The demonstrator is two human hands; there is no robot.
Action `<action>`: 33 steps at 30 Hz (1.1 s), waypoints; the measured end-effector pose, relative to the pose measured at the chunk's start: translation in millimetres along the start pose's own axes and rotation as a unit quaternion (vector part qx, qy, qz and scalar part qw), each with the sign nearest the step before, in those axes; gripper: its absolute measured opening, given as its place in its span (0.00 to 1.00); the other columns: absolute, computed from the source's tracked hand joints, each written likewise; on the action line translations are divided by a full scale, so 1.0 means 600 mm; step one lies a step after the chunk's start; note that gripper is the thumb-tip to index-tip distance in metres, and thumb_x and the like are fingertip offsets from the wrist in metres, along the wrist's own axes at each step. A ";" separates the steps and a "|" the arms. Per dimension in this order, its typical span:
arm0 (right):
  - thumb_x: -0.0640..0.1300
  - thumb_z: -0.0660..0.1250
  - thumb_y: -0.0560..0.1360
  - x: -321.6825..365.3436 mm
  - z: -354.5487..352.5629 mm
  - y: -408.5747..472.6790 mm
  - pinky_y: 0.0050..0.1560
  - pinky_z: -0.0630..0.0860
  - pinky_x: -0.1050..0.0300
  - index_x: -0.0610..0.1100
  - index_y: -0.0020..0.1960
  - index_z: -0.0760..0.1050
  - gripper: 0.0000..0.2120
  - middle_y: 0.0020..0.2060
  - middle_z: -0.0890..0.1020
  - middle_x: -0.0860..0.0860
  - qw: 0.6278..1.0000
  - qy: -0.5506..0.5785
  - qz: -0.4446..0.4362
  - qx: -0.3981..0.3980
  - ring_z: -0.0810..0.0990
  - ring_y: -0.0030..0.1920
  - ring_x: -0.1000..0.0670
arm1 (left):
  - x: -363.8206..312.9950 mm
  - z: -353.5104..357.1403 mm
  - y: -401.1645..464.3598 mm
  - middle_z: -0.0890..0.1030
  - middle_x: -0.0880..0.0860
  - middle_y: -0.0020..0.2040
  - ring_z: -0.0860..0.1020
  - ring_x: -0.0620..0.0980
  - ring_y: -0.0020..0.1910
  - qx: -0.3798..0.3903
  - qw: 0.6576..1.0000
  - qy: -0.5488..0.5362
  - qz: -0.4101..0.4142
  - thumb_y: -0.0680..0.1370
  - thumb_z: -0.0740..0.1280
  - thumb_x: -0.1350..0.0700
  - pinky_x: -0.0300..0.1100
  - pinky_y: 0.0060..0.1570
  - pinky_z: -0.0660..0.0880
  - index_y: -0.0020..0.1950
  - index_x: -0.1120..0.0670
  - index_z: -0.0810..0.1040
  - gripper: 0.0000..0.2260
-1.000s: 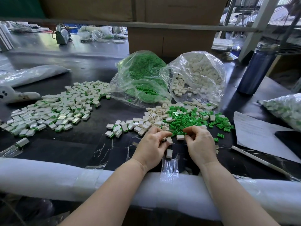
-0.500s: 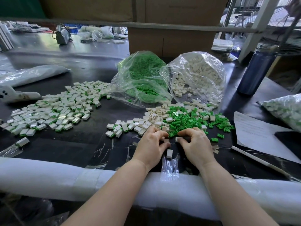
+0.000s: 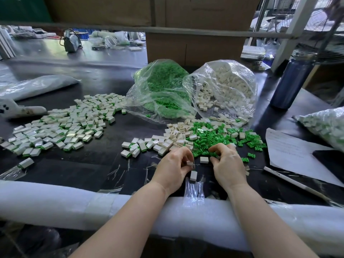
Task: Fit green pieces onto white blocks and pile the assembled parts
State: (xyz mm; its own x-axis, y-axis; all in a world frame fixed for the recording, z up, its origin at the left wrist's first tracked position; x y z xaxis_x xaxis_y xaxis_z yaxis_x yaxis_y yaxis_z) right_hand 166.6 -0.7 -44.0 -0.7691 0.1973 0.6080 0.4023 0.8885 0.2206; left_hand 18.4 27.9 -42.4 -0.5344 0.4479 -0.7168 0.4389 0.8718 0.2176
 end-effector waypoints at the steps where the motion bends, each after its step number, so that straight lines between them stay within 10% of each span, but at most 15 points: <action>1: 0.39 0.66 0.76 0.000 0.000 0.000 0.52 0.71 0.54 0.46 0.52 0.76 0.07 0.46 0.69 0.54 1.000 0.002 0.000 -0.002 0.74 0.52 0.46 | 0.001 0.000 0.000 0.77 0.49 0.44 0.76 0.46 0.43 0.000 1.000 -0.003 -0.002 0.74 0.69 0.61 0.37 0.48 0.74 0.44 0.49 0.73 0.09; 7: 0.37 0.65 0.76 0.001 -0.005 0.001 0.49 0.71 0.54 0.43 0.47 0.77 0.04 0.42 0.73 0.53 1.000 0.015 -0.003 -0.025 0.76 0.49 0.46 | 0.010 -0.002 0.002 0.78 0.47 0.44 0.75 0.41 0.43 -0.014 0.998 -0.058 -0.023 0.73 0.71 0.61 0.21 0.44 0.69 0.52 0.52 0.76 0.10; 12: 0.35 0.65 0.75 -0.005 -0.008 0.002 0.52 0.72 0.56 0.42 0.53 0.78 0.09 0.46 0.80 0.47 0.996 0.071 0.001 -0.051 0.77 0.51 0.46 | 0.010 -0.004 0.005 0.79 0.48 0.43 0.77 0.44 0.43 -0.024 0.995 -0.094 -0.032 0.73 0.70 0.62 0.28 0.47 0.73 0.48 0.55 0.78 0.06; 18: 0.32 0.62 0.77 0.009 -0.006 -0.003 0.50 0.66 0.78 0.43 0.55 0.79 0.12 0.47 0.76 0.52 0.982 0.180 -0.048 -0.014 0.75 0.51 0.52 | 0.014 -0.004 0.006 0.77 0.47 0.40 0.76 0.43 0.41 -0.026 0.989 -0.135 -0.047 0.75 0.69 0.60 0.28 0.47 0.73 0.45 0.50 0.75 0.06; 33: 0.33 0.66 0.74 0.013 -0.004 -0.005 0.46 0.77 0.61 0.47 0.46 0.78 0.09 0.39 0.81 0.52 0.951 0.306 -0.042 0.030 0.79 0.41 0.54 | 0.017 -0.004 0.009 0.81 0.48 0.43 0.79 0.42 0.44 -0.037 0.982 -0.182 -0.044 0.74 0.69 0.61 0.26 0.48 0.73 0.45 0.48 0.78 0.07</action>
State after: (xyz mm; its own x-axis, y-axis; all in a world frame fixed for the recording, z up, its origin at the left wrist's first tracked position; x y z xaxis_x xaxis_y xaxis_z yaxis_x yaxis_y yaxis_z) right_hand 160.6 -2.9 -38.1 -0.3569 -0.1368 0.9241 0.3092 0.9162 0.2551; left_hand 13.5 38.0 -47.0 -0.2679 0.2820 -0.9212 0.3421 0.9217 0.1827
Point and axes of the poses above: each hand's wrist, its own y-axis towards the middle knuckle, its own z-axis out of the palm, x = y × z, the point moved 3 cm from there along y, towards the middle knuckle
